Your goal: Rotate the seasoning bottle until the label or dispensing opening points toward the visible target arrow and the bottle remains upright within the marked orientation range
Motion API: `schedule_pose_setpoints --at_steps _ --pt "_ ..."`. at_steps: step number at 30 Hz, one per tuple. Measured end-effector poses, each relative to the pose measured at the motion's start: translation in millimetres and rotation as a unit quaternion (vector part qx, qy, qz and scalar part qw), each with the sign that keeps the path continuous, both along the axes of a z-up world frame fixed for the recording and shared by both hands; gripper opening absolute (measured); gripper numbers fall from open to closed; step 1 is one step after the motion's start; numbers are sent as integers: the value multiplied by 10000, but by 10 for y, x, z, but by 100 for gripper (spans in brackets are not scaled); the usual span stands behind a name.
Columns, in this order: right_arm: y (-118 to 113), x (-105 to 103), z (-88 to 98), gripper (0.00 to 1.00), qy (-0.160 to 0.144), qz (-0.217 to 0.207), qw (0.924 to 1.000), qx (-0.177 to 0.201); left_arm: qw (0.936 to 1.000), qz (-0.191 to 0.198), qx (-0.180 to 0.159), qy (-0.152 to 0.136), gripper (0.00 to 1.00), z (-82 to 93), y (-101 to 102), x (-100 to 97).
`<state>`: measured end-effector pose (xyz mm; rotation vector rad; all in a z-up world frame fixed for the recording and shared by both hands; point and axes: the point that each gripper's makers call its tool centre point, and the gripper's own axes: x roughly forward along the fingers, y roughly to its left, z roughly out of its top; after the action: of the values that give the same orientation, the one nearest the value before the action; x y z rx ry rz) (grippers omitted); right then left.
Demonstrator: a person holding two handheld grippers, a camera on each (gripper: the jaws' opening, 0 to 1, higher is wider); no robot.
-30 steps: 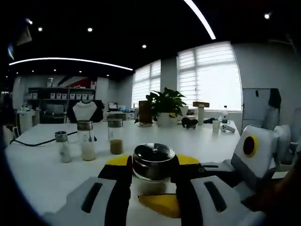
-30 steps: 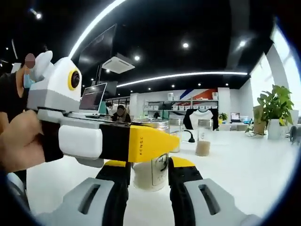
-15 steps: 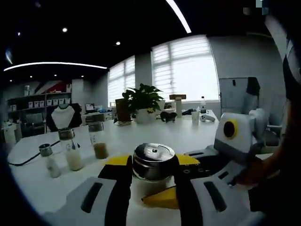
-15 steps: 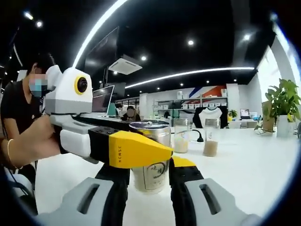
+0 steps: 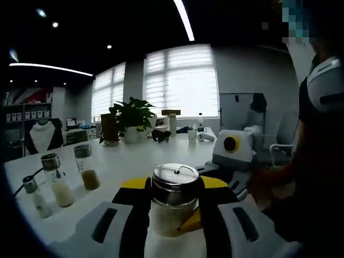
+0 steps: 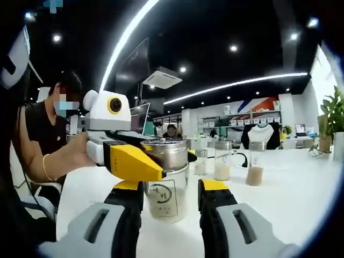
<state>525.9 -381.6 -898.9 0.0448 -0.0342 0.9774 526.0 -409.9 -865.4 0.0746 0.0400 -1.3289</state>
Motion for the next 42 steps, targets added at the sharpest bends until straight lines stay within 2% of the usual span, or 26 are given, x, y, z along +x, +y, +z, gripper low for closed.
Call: schedule_pose_setpoints --at_steps 7,9,11,16,18,20,23,25,28,29,30,32,34,36,40,42 --pt "42 -96 -5 33 -86 466 9989 -30 9995 -305 89 -48 36 -16 -69 -116" --pt "53 -98 -30 32 -136 402 9990 -123 9993 -321 178 -37 37 -46 -80 -125" --pt "28 -54 -42 32 -137 310 9994 -67 9996 -222 187 48 37 -57 -79 -104" --pt "23 -43 -29 32 -77 158 9998 -9 9997 -75 215 30 37 -50 -82 -95" --pt "14 3 -25 31 88 -114 9998 110 9998 59 166 64 37 -36 -70 -52" --pt "10 25 -35 31 90 -259 9996 97 9995 196 117 204 37 -30 -61 -3" --pt "-21 48 -65 31 68 -453 9989 65 9994 213 -71 249 38 23 -84 -25" --pt "-41 46 -66 31 94 -513 9986 106 9991 300 -76 305 40 11 -96 -32" --pt "-60 46 -50 31 80 -675 9976 121 9980 532 23 331 40 -48 -115 -6" --pt "-67 56 -62 31 67 -757 9971 29 9971 671 48 364 42 -64 -116 13" --pt "-83 84 -76 31 -38 -930 9955 -157 9973 643 48 349 45 -57 -136 -6" --pt "-50 77 -62 31 -116 -944 9953 -165 9964 726 -6 429 50 -41 -155 -26" --pt "-43 84 -28 31 -154 -1026 9946 -101 9936 1065 -34 365 49 -8 -119 36" --pt "-38 98 -2 31 -226 -1127 9933 -118 9905 1297 -72 444 47 4 -94 54" --pt "-14 121 27 31 -365 -1242 9914 -195 9859 1610 -37 465 48 -26 -56 76" --pt "-24 143 40 31 -437 -1364 9895 -198 9795 1941 -289 455 47 26 -16 115"
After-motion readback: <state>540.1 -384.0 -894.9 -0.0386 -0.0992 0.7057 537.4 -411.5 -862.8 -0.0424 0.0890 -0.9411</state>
